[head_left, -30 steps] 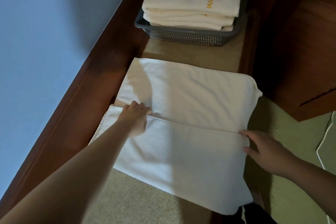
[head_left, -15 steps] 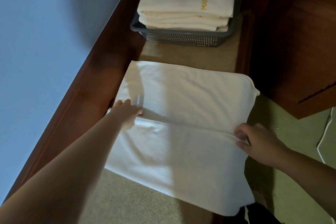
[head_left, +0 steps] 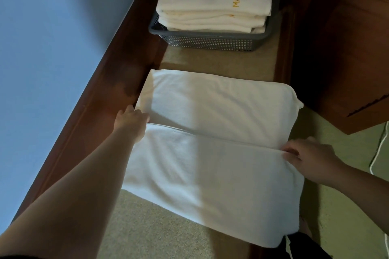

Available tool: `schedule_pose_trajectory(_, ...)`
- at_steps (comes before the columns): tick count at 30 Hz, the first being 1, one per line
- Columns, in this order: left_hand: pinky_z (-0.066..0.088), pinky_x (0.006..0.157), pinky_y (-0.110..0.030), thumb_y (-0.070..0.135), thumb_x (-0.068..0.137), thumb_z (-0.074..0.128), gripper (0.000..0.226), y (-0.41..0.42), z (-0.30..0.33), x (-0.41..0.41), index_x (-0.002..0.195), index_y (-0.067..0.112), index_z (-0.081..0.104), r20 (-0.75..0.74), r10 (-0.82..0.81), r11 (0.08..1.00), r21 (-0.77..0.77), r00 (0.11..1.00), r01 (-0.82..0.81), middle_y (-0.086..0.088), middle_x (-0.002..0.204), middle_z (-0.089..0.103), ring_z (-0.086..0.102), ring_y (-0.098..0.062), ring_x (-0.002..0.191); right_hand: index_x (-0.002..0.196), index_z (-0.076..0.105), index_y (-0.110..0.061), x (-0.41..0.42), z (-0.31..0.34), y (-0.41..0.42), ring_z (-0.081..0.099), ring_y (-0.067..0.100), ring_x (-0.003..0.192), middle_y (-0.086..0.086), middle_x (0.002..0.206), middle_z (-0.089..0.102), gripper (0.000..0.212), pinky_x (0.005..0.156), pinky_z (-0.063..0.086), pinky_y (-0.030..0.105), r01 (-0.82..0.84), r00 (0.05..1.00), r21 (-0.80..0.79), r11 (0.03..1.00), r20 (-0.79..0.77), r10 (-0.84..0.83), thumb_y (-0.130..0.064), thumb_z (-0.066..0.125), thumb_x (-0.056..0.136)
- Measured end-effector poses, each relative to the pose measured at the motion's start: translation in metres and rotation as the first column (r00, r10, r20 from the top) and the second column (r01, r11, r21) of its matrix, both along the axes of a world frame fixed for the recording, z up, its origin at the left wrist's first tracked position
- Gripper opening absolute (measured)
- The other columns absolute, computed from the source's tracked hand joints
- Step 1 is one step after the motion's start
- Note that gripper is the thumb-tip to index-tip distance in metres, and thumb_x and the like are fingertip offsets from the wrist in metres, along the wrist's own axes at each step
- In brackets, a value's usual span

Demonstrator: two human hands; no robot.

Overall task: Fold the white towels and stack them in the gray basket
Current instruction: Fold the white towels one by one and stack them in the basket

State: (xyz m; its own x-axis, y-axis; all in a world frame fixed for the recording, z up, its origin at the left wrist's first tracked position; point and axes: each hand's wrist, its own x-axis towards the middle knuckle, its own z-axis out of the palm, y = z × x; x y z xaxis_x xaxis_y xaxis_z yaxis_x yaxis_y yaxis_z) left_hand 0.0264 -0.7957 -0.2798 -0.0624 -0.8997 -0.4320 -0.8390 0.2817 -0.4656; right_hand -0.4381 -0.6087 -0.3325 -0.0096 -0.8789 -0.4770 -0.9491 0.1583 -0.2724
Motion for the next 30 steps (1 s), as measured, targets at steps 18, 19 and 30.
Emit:
schedule_pose_trajectory(18, 0.041, 0.111, -0.05, 0.055, 0.1, 0.053, 0.066, 0.11, -0.018, -0.075, 0.16, 0.037, 0.03, -0.5, 0.364, 0.922, 0.074, 0.785, -0.38, -0.004, 0.169, 0.023, 0.026, -0.032, 0.15, 0.132, 0.05, -0.043, 0.005, 0.01, 0.019, 0.046, 0.017, 0.126, -0.017, 0.13, 0.053, 0.034, 0.11, 0.035, 0.048, -0.011, 1.0, -0.027, 1.0, -0.028, 0.01, -0.048, 0.056, 0.1)
schedule_pose_trajectory(19, 0.038, 0.113, -0.053, 0.065, 0.098, 0.049, 0.073, 0.134, -0.019, -0.09, 0.162, 0.04, 0.024, -0.504, 0.394, 0.911, 0.105, 0.769, -0.398, -0.003, 0.171, 0.018, 0.022, -0.033, 0.153, 0.136, 0.049, -0.042, 0.007, 0.011, 0.021, 0.046, 0.017, 0.126, -0.016, 0.133, 0.054, 0.038, 0.111, 0.036, 0.048, -0.035, 0.999, -0.032, 0.999, -0.01, 0.035, -0.047, 0.056, 0.099)
schedule_pose_trajectory(30, 0.01, 0.128, -0.056, 0.051, 0.107, 0.039, 0.062, 0.199, -0.044, -0.158, 0.162, 0.049, 0.011, -0.582, 0.483, 0.848, 0.125, 0.654, -0.515, 0.003, 0.175, -0.003, -0.005, -0.033, 0.16, 0.122, 0.062, -0.029, 0.029, 0.009, -0.012, 0.05, 0.024, 0.112, -0.001, 0.116, 0.054, 0.029, 0.089, 0.052, 0.043, -0.107, 0.99, -0.045, 0.993, 0.084, 0.11, -0.043, 0.063, 0.097)
